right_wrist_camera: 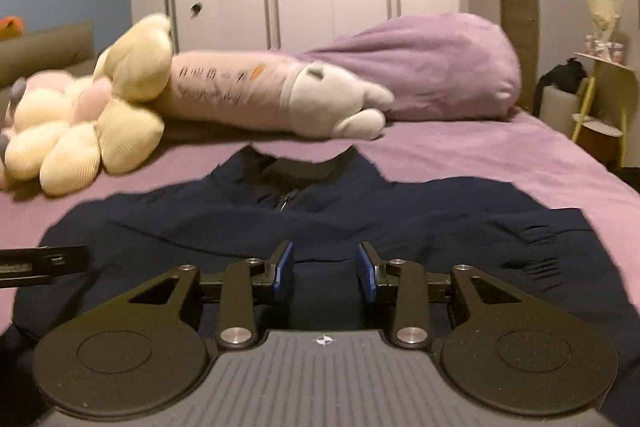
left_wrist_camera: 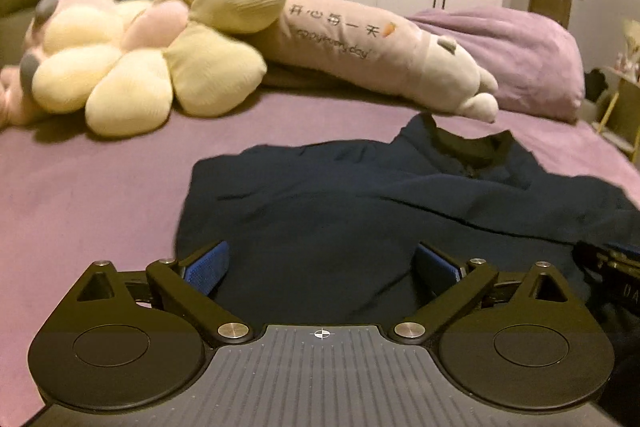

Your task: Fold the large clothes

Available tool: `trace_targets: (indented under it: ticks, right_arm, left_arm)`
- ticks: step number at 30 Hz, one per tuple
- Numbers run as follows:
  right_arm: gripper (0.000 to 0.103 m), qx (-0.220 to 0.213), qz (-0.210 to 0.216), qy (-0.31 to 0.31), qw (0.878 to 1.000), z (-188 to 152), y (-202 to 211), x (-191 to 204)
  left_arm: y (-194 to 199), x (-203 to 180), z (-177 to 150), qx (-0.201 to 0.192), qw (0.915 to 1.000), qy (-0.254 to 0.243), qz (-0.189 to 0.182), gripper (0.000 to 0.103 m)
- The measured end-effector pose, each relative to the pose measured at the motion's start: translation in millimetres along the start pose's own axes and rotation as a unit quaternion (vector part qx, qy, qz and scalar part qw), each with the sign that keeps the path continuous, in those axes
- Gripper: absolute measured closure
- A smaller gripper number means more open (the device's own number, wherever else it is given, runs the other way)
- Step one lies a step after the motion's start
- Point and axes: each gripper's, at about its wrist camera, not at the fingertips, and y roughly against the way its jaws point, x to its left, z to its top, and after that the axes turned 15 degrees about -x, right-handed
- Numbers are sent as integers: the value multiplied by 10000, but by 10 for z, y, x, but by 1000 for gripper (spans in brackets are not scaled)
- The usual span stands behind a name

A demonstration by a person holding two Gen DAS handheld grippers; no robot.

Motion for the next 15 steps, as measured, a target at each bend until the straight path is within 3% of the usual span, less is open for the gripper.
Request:
trace_targets:
  ticks: [4, 7, 10, 12, 15]
  right_arm:
    - [71, 119, -141, -220, 9996, -211, -198, -151]
    - [72, -17, 47, -964, 9953, -294, -117, -414]
    - [100, -131, -59, -1615, 9868, -365, 5, -712]
    - [103, -228, -90, -2219, 9748, -441, 44, -907]
    - [103, -314, -242, -2233, 9739, -432, 104, -933]
  left_arm:
    - [-154, -104, -205, -32, 9996, -252, -87, 0]
    - [-199, -69, -218, 0, 9997, -126, -194, 0]
    - [-218, -6, -246, -26, 9994, 74, -334, 0]
    - [-228, 4, -243, -22, 9993, 101, -372, 0]
    - [-229, 20, -246, -28, 9991, 133, -403, 0]
